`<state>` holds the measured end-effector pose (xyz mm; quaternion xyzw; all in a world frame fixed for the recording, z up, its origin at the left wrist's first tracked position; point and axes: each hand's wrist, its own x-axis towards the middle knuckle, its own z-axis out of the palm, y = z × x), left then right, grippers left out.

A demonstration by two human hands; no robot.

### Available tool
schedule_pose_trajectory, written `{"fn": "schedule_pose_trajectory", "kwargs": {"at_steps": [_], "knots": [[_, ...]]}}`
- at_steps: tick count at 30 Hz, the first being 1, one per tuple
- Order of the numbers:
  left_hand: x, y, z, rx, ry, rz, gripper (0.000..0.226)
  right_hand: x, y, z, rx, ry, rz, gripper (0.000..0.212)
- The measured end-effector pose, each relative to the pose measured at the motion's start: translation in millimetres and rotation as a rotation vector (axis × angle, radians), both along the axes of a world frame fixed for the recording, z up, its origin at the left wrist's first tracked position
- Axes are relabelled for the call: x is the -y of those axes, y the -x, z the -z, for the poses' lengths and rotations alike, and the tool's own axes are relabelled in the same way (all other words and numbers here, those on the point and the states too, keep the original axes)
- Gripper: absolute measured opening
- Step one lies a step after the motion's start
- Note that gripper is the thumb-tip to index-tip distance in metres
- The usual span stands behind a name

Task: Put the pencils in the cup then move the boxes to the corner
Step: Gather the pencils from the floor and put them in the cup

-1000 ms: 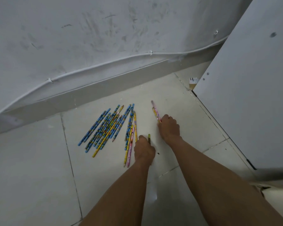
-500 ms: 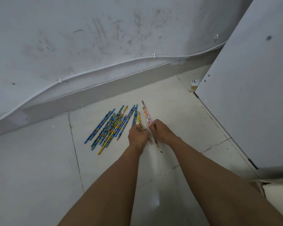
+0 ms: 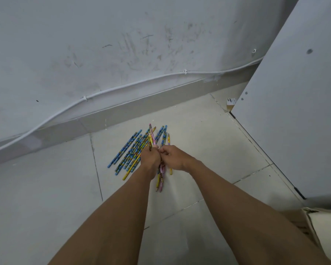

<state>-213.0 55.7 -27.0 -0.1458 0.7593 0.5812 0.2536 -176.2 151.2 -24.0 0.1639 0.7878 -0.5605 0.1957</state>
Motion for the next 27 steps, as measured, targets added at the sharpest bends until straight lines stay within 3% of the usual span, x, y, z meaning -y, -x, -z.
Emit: {"fn": "schedule_pose_trajectory", "kwargs": {"at_steps": [3, 6, 10, 14, 20, 27], "knots": [[8, 1, -1, 0.012, 0.043, 0.008, 0.031, 1, 0, -1, -0.013, -0.135, 0.104, 0.024], [16, 0, -1, 0.027, 0.059, -0.026, 0.014, 2, 2, 8, -0.016, -0.363, 0.275, 0.02], [23, -4, 11, 0.02, 0.142, 0.061, 0.011, 14, 4, 24, 0.088, -0.477, 0.338, 0.058], [33, -9, 0, -0.019, 0.161, 0.104, 0.004, 27, 7, 31, 0.135, -0.557, 0.326, 0.073], [43, -13, -1, -0.088, 0.266, 0.218, 0.03, 30, 11, 31, 0.159, -0.624, 0.314, 0.066], [53, -5, 14, -0.104, 0.259, 0.196, 0.009, 33, 15, 35, 0.218, -0.593, 0.373, 0.053]]}}
